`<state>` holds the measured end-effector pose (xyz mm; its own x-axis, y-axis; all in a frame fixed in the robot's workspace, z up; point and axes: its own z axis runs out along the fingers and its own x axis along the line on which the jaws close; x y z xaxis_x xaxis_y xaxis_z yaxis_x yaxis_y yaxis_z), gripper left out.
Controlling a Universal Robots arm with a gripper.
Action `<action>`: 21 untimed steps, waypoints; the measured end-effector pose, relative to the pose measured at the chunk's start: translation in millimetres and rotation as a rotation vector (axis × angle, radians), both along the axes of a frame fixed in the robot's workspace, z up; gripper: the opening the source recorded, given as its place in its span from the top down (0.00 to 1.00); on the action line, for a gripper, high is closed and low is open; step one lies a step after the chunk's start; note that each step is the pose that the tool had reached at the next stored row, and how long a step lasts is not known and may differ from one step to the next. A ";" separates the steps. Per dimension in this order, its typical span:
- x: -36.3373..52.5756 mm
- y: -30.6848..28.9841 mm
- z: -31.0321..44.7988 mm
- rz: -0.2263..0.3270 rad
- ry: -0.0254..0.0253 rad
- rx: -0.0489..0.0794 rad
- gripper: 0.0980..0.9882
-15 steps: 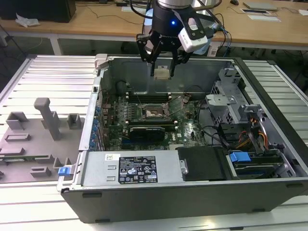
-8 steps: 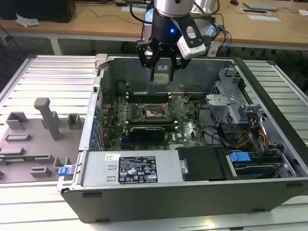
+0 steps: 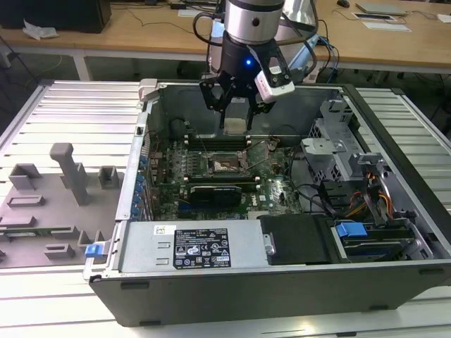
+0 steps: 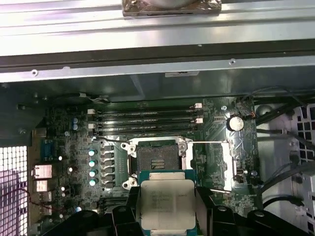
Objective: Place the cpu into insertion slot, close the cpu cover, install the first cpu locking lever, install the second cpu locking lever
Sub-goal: 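Place the cpu into insertion slot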
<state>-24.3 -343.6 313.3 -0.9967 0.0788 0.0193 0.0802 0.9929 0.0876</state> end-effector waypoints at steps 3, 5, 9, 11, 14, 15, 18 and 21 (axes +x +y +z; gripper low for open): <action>0.1 0.1 -0.4 -0.058 -0.0001 0.000 0.51; 0.0 0.0 -0.5 -0.108 -0.0001 0.000 0.51; 0.0 0.0 -0.8 -0.181 -0.0001 0.000 0.51; 0.0 0.0 -0.9 -0.217 0.0000 0.000 0.51; 0.0 0.0 -1.3 -0.270 -0.0001 0.000 0.51; 0.0 0.0 -1.5 -0.305 -0.0001 0.000 0.51; 0.0 0.0 -2.1 -0.378 -0.0002 0.000 0.51; 0.0 0.0 -2.5 -0.438 -0.0001 0.000 0.51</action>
